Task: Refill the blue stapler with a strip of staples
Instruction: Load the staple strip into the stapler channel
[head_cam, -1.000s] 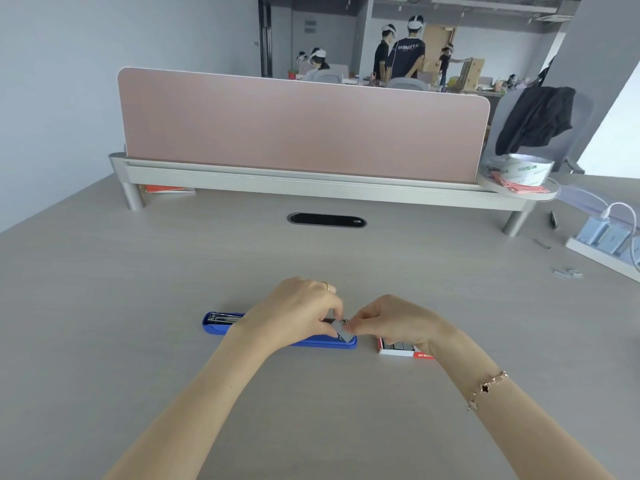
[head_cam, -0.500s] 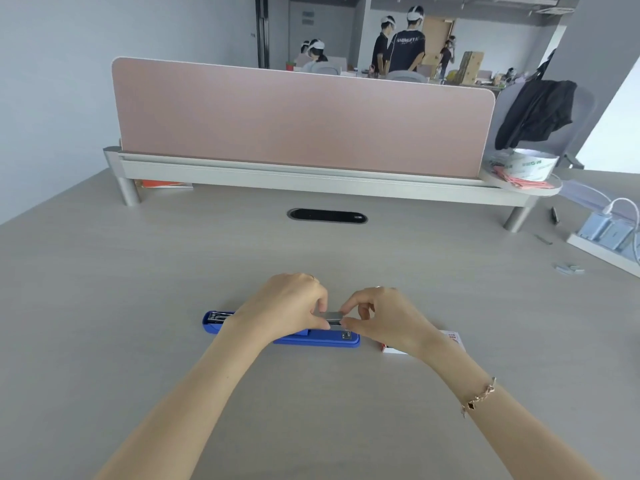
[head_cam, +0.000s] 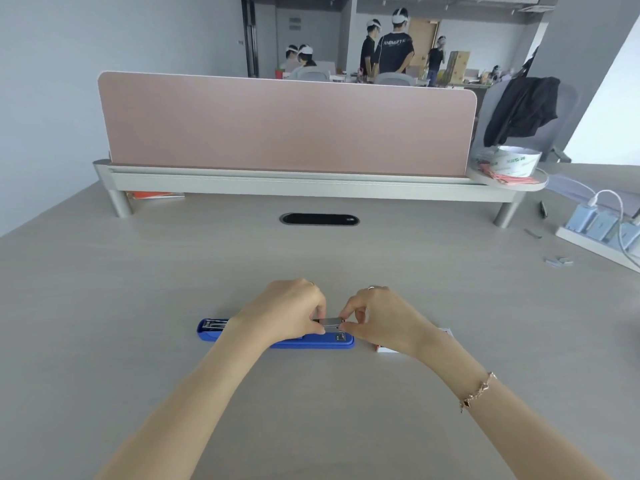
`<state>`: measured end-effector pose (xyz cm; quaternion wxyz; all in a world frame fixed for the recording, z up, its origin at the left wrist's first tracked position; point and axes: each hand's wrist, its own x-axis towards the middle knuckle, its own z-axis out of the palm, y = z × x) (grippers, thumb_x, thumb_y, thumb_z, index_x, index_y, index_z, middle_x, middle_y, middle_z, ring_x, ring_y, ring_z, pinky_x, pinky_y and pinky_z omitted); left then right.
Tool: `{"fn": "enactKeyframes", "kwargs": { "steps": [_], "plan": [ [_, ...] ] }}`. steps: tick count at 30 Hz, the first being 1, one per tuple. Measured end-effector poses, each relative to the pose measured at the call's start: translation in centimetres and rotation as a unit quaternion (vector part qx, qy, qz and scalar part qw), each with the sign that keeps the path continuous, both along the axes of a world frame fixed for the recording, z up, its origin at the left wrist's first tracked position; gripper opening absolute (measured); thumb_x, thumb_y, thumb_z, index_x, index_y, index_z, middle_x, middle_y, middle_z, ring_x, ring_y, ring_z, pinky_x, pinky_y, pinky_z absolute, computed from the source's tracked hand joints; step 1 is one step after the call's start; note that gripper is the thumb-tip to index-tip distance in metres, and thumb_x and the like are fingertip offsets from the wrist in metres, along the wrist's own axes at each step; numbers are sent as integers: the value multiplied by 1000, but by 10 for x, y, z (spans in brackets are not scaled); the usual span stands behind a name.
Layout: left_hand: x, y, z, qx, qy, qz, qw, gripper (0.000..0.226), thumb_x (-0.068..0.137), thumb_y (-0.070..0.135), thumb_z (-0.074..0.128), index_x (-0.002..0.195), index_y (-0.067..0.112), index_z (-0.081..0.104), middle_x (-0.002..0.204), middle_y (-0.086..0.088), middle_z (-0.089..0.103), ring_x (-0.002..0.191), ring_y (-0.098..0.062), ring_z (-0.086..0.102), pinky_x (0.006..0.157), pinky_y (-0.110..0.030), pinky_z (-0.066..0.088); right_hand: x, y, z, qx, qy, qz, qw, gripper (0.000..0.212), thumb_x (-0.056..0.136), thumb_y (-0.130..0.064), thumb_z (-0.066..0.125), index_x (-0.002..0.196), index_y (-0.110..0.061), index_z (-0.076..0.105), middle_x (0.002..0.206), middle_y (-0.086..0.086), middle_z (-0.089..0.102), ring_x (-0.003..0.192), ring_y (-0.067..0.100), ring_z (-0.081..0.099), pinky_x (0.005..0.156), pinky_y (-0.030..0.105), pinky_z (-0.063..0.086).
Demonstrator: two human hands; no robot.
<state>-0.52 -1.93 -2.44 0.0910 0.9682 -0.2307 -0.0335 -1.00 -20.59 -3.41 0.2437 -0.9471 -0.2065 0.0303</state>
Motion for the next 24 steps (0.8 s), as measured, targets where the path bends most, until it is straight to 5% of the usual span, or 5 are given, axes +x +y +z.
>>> {"fn": "enactKeyframes", "kwargs": {
  "steps": [6,14,18,24],
  "plan": [
    [-3,-2,-2,4,-19,4,1000,17,84,33,68,96,21,71,80,8,53,71,-17,52,61,-27,35,-1,0,-1,-30,-28,15,999,15,82,-32,63,94,-25,69,74,-6,57,81,10,48,79,38,51],
    [-11,13,-8,-43,-46,-16,998,15,88,37,63,94,25,70,74,9,48,64,-6,46,49,-18,26,-3,-5,-5,-29,-30,19,999,18,84,-35,63,98,-25,68,74,-10,53,84,10,47,80,36,50],
    [-14,46,-20,-70,-64,-15,995,22,83,44,67,98,29,70,95,9,60,91,-11,54,72,-27,46,-5,-12,-12,-26,-10,18,999,22,81,-35,65,100,-24,67,91,-6,56,94,12,45,79,30,47],
    [-23,104,-34,-44,-23,26,998,39,79,52,66,116,39,59,108,20,57,99,-4,53,86,-24,45,-9,-13,-19,-28,8,40,999,22,79,-34,66,98,-23,65,101,-2,60,99,15,44,81,24,33]
  ]
}}
